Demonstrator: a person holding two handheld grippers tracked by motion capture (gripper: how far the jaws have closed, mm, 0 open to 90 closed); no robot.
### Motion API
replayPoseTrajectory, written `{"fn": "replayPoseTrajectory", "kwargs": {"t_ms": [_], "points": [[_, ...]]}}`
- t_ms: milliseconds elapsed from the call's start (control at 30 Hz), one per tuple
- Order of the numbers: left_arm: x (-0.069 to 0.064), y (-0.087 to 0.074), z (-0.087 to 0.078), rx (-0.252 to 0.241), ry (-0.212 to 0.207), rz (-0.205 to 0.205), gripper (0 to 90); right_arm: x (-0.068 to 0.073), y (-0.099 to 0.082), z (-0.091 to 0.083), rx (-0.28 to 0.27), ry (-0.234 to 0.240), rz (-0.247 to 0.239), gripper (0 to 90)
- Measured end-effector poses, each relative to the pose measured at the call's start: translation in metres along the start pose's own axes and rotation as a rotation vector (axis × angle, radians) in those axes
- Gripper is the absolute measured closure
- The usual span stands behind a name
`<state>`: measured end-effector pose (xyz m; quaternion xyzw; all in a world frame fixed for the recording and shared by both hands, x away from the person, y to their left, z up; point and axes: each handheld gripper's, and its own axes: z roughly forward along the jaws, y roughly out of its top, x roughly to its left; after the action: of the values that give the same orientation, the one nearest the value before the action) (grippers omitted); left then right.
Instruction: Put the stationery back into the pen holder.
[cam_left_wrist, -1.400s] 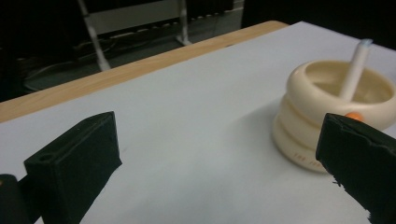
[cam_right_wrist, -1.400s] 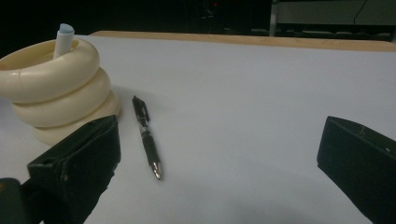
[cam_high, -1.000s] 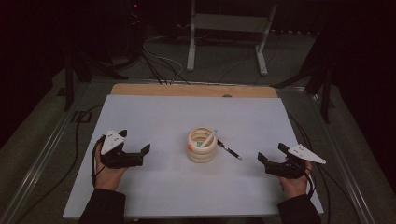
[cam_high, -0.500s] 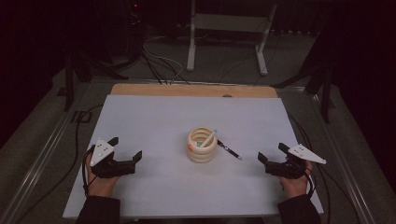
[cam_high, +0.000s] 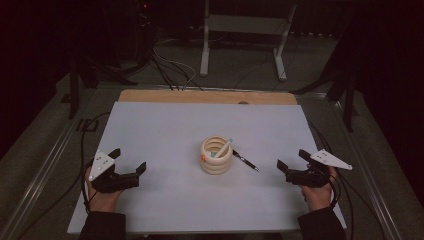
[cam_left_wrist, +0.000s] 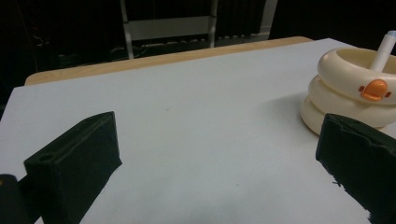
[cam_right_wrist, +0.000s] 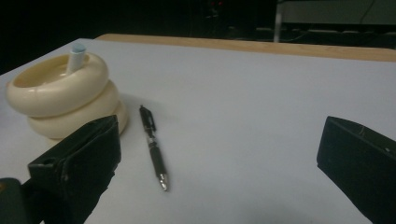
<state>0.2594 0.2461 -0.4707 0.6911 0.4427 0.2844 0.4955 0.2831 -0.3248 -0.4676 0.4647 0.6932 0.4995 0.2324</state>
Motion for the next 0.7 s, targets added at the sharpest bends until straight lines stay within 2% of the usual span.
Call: {"fn": "replayPoseTrajectory", "kwargs": {"t_ms": [167, 267, 600, 700], "points": [[0.001, 0.000, -0.002, -0.005, 0.008, -0.005, 0.1, 0.005, 0.010, 0.003, 0.025, 0.030, -0.020, 0.0], [0.000, 0.000, -0.004, -0.011, 0.029, 0.005, 0.1, 0.010, 0.022, 0.008, 0.046, 0.053, -0.042, 0.0], [0.004, -0.002, -0.008, -0.032, 0.041, -0.025, 0.1, 0.019, 0.044, 0.028, 0.148, 0.070, -0.096, 0.0], [0.004, -0.002, -0.008, -0.033, 0.048, -0.020, 0.1, 0.018, 0.046, 0.035, 0.173, 0.077, -0.099, 0.0]]}}
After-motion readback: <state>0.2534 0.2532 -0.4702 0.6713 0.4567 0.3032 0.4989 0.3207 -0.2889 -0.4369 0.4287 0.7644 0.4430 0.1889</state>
